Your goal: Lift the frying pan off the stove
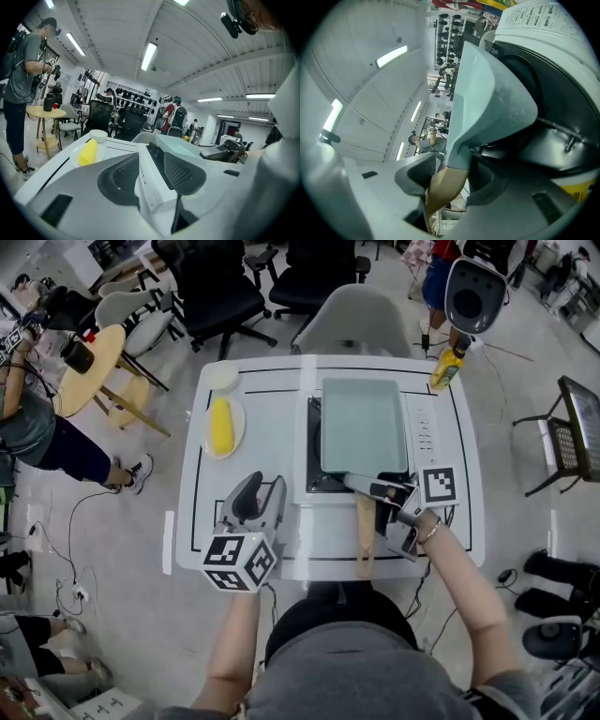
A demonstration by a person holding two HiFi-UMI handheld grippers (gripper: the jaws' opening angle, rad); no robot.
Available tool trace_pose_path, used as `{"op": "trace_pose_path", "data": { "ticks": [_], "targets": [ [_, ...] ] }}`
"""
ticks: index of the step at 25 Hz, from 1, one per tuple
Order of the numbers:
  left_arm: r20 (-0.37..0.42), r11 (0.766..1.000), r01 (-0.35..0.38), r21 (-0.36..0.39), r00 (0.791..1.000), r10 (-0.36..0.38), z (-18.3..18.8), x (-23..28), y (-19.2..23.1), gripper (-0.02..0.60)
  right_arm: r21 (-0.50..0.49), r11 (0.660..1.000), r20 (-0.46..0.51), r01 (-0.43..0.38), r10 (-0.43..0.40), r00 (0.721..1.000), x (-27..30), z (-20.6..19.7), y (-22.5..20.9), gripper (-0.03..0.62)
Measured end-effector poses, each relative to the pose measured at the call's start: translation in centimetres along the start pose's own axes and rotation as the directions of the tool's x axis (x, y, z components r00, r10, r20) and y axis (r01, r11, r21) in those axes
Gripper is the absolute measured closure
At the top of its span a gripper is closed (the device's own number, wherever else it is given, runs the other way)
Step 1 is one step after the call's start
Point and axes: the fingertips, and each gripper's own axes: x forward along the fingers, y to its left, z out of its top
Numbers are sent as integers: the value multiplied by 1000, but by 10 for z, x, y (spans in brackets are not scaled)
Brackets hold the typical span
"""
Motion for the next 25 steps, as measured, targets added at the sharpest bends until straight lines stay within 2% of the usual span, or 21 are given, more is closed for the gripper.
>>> {"op": "trace_pose_path", "data": {
  "ticks": [4, 7, 9, 11, 13, 17, 20, 25],
  "targets": [
    [-11, 999, 34, -20, 999, -34, 0, -3, -10, 425, 4, 1000, -6, -2, 2, 1000, 1, -1, -3, 398],
    [-41, 994, 100, -49, 994, -102, -1, -4, -27, 425, 1, 1000, -5, -7, 7, 1000, 1, -1, -2, 398],
    [-63, 984, 158, -89, 985, -163, -3, -3, -42, 425, 6, 1000, -4, -9, 9, 1000, 1, -1, -2, 398],
    [-75, 962, 222, -161, 969, -236, -6, -1, -58, 424, 11, 1000, -4, -9, 9, 1000, 1, -1, -2, 398],
    [-79, 924, 285, -254, 946, -313, -9, 1, -74, 423, 11, 1000, -4, -10, 10, 1000, 1, -1, -2, 398],
    [-98, 828, 377, -415, 886, -453, -21, 5, -104, 409, 22, 1000, -1, -10, 10, 1000, 0, -2, -3, 399],
    [-112, 740, 405, -537, 835, -538, -32, 9, -122, 399, 25, 1000, 1, -12, 12, 1000, 0, -1, -2, 399],
    [-110, 580, 400, -710, 750, -652, -45, 11, -149, 396, 24, 1000, 0, -15, 15, 1000, -1, -1, -3, 399]
  ]
}}
